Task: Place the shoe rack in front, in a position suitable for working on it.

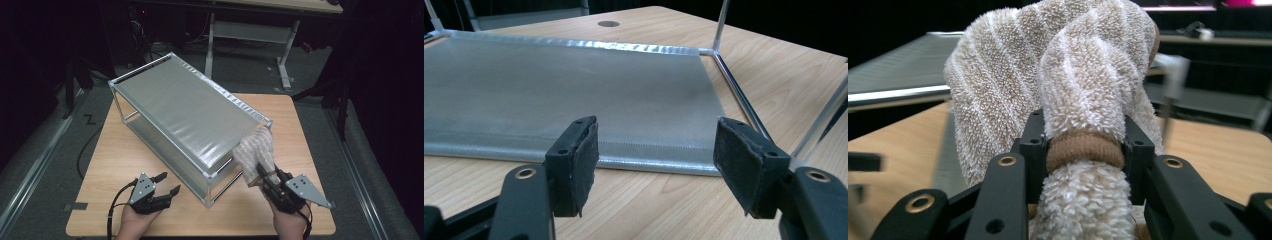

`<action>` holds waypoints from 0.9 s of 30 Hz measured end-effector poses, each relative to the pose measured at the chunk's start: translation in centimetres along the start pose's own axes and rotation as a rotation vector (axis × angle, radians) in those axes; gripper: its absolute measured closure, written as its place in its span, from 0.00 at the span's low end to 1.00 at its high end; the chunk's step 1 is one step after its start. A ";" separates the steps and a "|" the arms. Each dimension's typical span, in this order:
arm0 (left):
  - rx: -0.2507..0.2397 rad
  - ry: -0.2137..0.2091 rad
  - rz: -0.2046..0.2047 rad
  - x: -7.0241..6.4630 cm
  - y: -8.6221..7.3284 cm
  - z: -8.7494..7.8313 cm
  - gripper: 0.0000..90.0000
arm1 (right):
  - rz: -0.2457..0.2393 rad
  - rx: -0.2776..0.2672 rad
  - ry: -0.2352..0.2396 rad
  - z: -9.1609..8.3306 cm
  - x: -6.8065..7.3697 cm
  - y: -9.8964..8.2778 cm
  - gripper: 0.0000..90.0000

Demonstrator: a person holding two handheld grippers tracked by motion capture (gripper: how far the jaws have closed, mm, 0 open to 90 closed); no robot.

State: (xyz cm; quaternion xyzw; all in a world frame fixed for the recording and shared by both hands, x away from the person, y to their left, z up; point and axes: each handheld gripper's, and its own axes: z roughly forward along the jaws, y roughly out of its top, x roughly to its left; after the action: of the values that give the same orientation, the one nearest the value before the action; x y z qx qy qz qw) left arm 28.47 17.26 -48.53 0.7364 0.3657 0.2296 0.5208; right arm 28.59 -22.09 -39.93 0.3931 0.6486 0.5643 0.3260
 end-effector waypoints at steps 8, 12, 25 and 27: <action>0.005 0.013 -0.006 0.2 -0.3 -0.3 0.39 | 0.069 0.033 -0.156 0.3 -5.1 -1.3 0.73; 0.007 0.017 -0.010 0.3 -0.4 -0.4 0.39 | 0.073 0.044 -0.201 0.5 -6.1 -1.5 0.73; 0.002 0.064 -0.034 0.6 -1.0 -2.2 0.39 | 0.071 0.070 -0.194 2.8 -6.1 -1.6 0.73; 0.003 0.069 -0.035 0.7 -1.1 -2.4 0.39 | 0.069 0.068 -0.185 3.0 -6.0 -1.5 0.73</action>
State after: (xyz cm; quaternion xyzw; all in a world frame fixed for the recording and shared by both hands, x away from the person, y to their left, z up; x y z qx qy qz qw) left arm 26.85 19.43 -48.78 0.7224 0.3964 0.2453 0.5107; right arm 33.85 -25.96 -41.97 0.4765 0.6206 0.5141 0.3514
